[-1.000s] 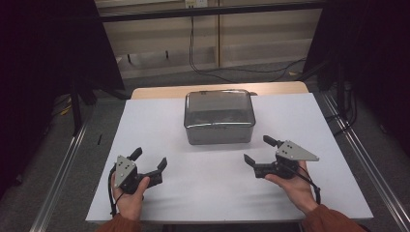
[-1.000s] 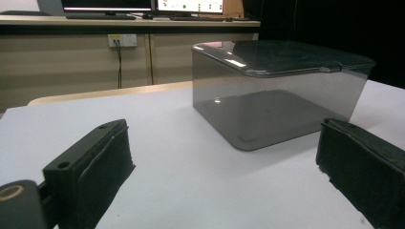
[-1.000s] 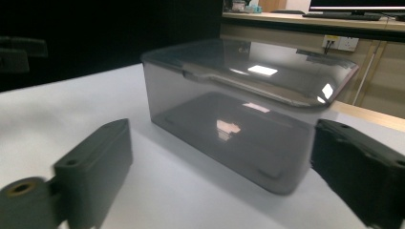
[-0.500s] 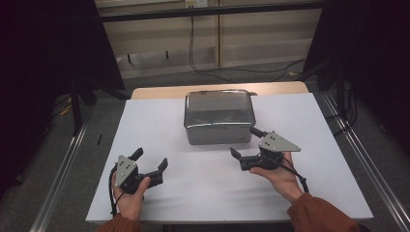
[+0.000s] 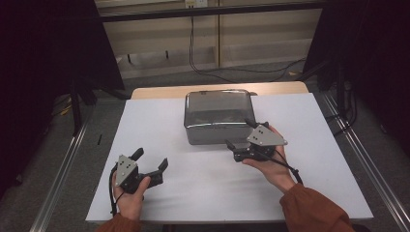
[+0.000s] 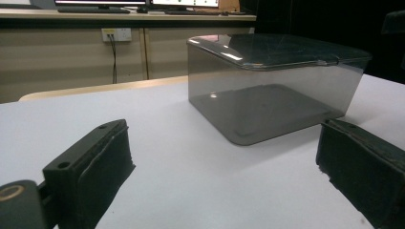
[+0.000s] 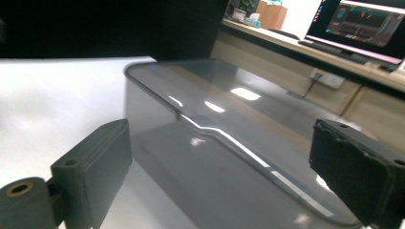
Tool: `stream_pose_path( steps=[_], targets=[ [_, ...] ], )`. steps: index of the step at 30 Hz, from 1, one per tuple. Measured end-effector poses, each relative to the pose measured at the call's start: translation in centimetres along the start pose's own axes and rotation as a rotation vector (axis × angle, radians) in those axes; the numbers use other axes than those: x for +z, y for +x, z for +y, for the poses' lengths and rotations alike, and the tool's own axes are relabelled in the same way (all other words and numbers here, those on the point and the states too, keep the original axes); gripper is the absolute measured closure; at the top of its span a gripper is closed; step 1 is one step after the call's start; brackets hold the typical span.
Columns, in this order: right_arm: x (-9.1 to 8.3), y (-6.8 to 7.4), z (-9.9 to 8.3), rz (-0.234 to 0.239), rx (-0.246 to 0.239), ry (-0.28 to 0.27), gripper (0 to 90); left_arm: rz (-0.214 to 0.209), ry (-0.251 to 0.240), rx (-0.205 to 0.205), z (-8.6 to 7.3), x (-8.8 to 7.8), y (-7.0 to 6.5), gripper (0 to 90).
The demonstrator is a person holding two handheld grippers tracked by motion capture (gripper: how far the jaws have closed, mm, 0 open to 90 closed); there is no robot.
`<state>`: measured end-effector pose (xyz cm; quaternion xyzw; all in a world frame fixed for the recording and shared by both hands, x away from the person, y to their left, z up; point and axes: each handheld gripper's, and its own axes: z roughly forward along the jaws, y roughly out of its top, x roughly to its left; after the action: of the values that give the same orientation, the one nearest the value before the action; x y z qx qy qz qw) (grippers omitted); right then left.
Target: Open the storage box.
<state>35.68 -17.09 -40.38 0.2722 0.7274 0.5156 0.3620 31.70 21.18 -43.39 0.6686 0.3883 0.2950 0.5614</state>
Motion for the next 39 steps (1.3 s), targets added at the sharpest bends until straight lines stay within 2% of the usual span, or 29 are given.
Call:
stream_pose_path(
  steps=[3, 4, 6, 8, 9, 10, 12, 14, 17, 20, 22, 23, 24, 25, 26, 30, 32, 33, 35, 39],
  targets=[
    [0.1, -0.2, 0.3, -0.008, -0.008, -0.004, 6.0, 0.005, 0.004, 0.003, 0.0, 0.0, 0.0, 4.4],
    [0.3, -0.3, 0.6, -0.026, -0.043, -0.005, 6.6, 0.003, 0.007, 0.003, 0.0, 0.1, 0.0, 4.4],
    [0.4, -0.4, 0.7, -0.033, -0.060, -0.006, 7.1, 0.001, 0.013, 0.004, -0.1, 0.1, 0.0, 4.4],
    [0.7, -0.4, 0.7, -0.054, -0.109, -0.007, 10.0, -0.002, 0.010, 0.008, 0.0, 0.1, 0.0, 4.4],
    [1.0, -0.3, 0.5, -0.062, -0.148, 0.000, 10.1, -0.003, 0.008, 0.002, 0.0, 0.0, 0.0, 4.4],
    [1.0, -0.3, 0.5, -0.062, -0.148, 0.000, 10.1, -0.003, 0.008, 0.002, 0.0, 0.0, 0.0, 4.4],
    [1.3, 0.1, 0.2, -0.068, -0.211, 0.014, 10.7, -0.004, 0.009, 0.001, 0.0, 0.1, 0.0, 4.4],
    [1.3, 0.2, 0.2, -0.066, -0.230, 0.017, 11.0, -0.004, 0.012, 0.004, 0.0, 0.1, 0.0, 4.4],
    [1.5, 0.7, 0.5, -0.079, -0.356, 0.029, 12.7, -0.003, 0.012, 0.006, 0.0, 0.1, 0.0, 4.4],
    [2.0, 1.0, 0.6, -0.086, -0.454, 0.042, 14.4, -0.003, 0.012, 0.006, 0.0, 0.1, 0.0, 4.4],
    [2.2, 1.1, 0.6, -0.091, -0.489, 0.056, 15.3, -0.005, 0.013, 0.005, 0.0, 0.1, 0.0, 4.4],
    [2.2, 1.1, 0.6, -0.091, -0.489, 0.056, 15.3, -0.005, 0.013, 0.005, 0.0, 0.1, 0.0, 4.4],
    [2.4, 1.3, 0.6, -0.103, -0.547, 0.065, 16.8, -0.005, 0.013, 0.005, 0.0, 0.1, 0.0, 4.4],
    [2.4, 1.3, 0.6, -0.103, -0.547, 0.065, 16.8, -0.005, 0.013, 0.005, 0.0, 0.1, 0.0, 4.4],
    [2.5, 1.5, 0.6, -0.112, -0.602, 0.072, 18.2, -0.006, 0.011, 0.007, 0.0, 0.1, 0.0, 4.4],
    [2.9, 1.8, 0.7, -0.131, -0.714, 0.088, 20.2, -0.010, 0.012, 0.004, 0.0, 0.2, 0.0, 4.4],
    [3.1, 1.9, 0.7, -0.138, -0.743, 0.090, 21.2, -0.009, 0.013, 0.005, 0.0, 0.2, 0.0, 4.4],
    [3.1, 1.9, 0.7, -0.138, -0.743, 0.090, 21.2, -0.009, 0.013, 0.005, 0.0, 0.2, 0.0, 4.4],
    [3.1, 2.0, 0.6, -0.152, -0.781, 0.094, 22.9, -0.008, 0.016, 0.008, 0.0, 0.2, 0.0, 4.4],
    [3.4, 2.3, 0.2, -0.160, -0.813, 0.116, 25.6, -0.008, 0.017, 0.008, -0.1, 0.2, 0.0, 4.4]
  ],
)
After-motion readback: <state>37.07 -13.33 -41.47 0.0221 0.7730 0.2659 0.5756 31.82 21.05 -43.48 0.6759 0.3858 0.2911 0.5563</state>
